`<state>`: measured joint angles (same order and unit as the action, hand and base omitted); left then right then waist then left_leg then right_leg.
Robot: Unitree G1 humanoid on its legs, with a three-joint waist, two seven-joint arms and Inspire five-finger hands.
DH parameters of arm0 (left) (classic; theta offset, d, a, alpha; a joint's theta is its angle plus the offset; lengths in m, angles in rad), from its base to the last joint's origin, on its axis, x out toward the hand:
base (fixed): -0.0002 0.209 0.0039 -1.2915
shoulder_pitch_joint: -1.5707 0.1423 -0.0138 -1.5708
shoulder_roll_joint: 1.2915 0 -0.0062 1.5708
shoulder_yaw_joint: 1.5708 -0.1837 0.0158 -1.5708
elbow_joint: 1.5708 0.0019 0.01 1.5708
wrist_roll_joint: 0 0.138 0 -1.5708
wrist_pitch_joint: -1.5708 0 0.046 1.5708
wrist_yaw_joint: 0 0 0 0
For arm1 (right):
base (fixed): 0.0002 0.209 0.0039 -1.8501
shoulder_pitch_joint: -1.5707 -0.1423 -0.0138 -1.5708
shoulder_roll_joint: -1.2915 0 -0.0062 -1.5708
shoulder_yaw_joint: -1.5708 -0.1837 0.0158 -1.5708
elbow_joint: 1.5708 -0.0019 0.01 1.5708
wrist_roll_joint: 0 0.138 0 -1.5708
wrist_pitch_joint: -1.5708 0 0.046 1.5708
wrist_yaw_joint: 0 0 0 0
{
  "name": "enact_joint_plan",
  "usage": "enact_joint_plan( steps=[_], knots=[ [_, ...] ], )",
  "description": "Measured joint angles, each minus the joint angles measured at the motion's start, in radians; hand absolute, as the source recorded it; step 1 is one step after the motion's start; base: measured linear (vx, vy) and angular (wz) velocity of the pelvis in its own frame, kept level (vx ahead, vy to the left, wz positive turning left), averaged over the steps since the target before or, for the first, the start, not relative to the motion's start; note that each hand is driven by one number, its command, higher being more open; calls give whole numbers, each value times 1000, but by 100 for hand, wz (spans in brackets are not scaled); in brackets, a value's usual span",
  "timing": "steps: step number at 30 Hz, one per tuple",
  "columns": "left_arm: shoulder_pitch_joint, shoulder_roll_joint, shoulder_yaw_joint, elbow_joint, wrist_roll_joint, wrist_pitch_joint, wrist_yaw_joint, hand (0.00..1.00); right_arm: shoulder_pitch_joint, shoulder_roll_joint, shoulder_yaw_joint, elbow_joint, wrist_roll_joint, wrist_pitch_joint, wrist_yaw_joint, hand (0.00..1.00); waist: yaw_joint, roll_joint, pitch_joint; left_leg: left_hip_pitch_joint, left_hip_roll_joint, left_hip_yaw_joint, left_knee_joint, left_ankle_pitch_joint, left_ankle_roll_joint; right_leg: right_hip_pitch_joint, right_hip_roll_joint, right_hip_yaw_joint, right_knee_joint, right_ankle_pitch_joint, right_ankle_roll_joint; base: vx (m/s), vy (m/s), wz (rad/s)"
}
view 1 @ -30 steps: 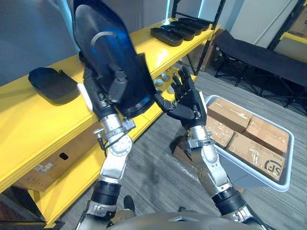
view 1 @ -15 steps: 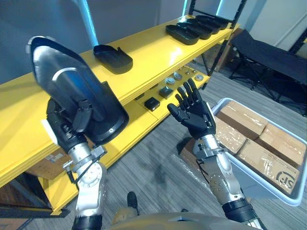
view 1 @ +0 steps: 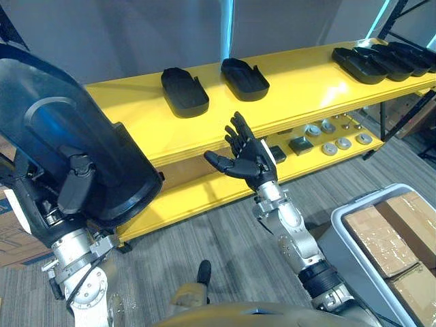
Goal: Walk over and take three plastic housings, then place them on the shelf
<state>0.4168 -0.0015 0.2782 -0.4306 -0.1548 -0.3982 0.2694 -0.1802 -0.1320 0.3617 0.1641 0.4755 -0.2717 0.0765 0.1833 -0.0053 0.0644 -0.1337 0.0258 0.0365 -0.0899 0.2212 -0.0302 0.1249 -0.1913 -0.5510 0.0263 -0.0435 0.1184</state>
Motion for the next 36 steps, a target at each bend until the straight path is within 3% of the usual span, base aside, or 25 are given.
enact_joint_plan(
  steps=[3, 7, 8, 9, 11, 13, 14, 15, 18, 21, 23, 25, 31, 32, 33, 34, 35, 36],
  knots=[
    [22, 4, -32, 0, 0, 1, -29, 0, 6, -8, -1, -2, 2, 2, 7, 100, -13, 8, 8, -6, 4, 24, 6, -1, 1, -1, 3, 2, 22, -3, -3, -50, 5, 6],
    [-63, 33, -98, 25, 0, 9, -90, 0, 15, -42, -62, -14, -1, 8, 15, 100, -50, 37, 72, -75, 38, 137, 94, -52, 34, 43, 16, -119, 9, -5, 0, -89, 13, 78],
    [-80, 39, -109, 37, 0, 9, -99, 0, 20, -44, -73, -14, -3, 8, 10, 100, -51, 34, 78, -76, 38, 169, 89, -74, 33, 46, 10, -140, -5, -5, 0, -88, 63, 98],
    [-105, 48, -125, 50, 0, 9, -118, 0, 36, -41, -97, -18, -31, 6, -1, 100, -52, 19, 87, -91, 38, 201, 129, -81, 63, 50, -12, -160, -10, -6, 0, -47, 65, 62],
    [-105, 55, -128, 52, -1, 8, -130, 0, 64, -40, -107, -33, -66, 4, -2, 100, -43, 34, 84, -100, 38, 187, 186, -84, 69, 54, -12, -161, 20, -16, 19, 62, 47, 44],
    [-115, 75, -135, 64, -21, 8, -146, 0, 103, -41, -106, -73, -76, -1, 2, 100, -55, 25, 80, -94, 5, 159, 133, -64, 74, 39, -33, -151, 55, -38, 21, 72, 59, 55],
    [-133, 98, -154, 83, -48, 8, -162, 0, 124, -45, -108, -101, -76, -6, 3, 100, -57, 25, 81, -89, -18, 133, 105, -54, 78, 17, -40, -97, 94, -68, 7, 50, 90, 76],
    [-154, 117, -170, 108, -70, 8, -183, 0, 135, -47, -108, -105, -77, -12, 4, 100, -73, 25, 82, -74, -46, 86, 81, -43, 80, 13, -43, -8, 129, -97, -33, 56, 98, 87],
    [-214, 164, -235, 156, -82, 8, -237, 0, 172, -48, -130, -113, -78, -34, -4, 100, -108, 20, 82, -39, -87, 8, 27, -39, 81, 1, -52, 173, 238, -142, -38, 68, 48, 116],
    [-213, 178, -243, 156, -83, 8, -253, 0, 170, -46, -129, -113, -81, -40, 12, 100, -93, 13, 82, -36, -85, 18, 15, -12, 64, 3, -52, 179, 254, -172, -21, 33, -74, 39],
    [-210, 177, -239, 157, -84, 8, -242, 0, 171, -48, -130, -121, -92, -41, 24, 100, -87, 9, 85, -42, -82, 24, 14, 25, 61, 4, -50, 178, 247, -199, 10, -11, -144, -10],
    [-210, 176, -244, 157, -84, 8, -235, 0, 174, -51, -135, -132, -110, -41, 25, 100, -98, 9, 87, -59, -75, 24, 13, 40, 53, 0, -40, 176, 229, -216, 31, -45, -173, -1],
    [-208, 155, -288, 157, -82, 8, -213, 0, 210, -52, -163, -137, -97, -50, 29, 100, -114, 20, 103, -70, -35, 20, 30, 43, 32, -14, 1, 175, 243, -237, 10, -75, -101, -3],
    [-208, 145, -293, 157, -82, 8, -201, 0, 208, -57, -166, -137, -96, -57, 33, 100, -114, 29, 115, -82, -34, 21, 61, 21, 25, -19, 1, 176, 262, -243, 4, -67, -33, 4],
    [-207, 134, -293, 157, -82, 8, -192, 0, 207, -57, -166, -137, -96, -68, 37, 100, -114, 34, 133, -98, -34, 30, 106, -41, 3, -19, -8, 173, 270, -245, 1, -72, -22, 6],
    [-206, 132, -294, 156, -82, 7, -186, 0, 207, -49, -165, -138, -96, -71, 41, 100, -115, 25, 145, -114, -32, 45, 154, -76, 5, -18, -32, 172, 270, -249, -5, -73, 49, -2],
    [-202, 128, -293, 156, -82, 6, -182, 0, 206, -48, -162, -139, -98, -72, 48, 100, -110, 27, 167, -159, -26, 53, 352, -131, 48, -12, -45, 179, 291, -258, -1, -65, 56, -21],
    [-178, 125, -291, 153, -82, 6, -181, 0, 209, -51, -152, -140, -98, -72, 50, 100, -109, 48, 171, -147, -9, 49, 442, -225, 42, -2, -39, 191, 320, -279, 7, -49, 69, -21]
  ],
)
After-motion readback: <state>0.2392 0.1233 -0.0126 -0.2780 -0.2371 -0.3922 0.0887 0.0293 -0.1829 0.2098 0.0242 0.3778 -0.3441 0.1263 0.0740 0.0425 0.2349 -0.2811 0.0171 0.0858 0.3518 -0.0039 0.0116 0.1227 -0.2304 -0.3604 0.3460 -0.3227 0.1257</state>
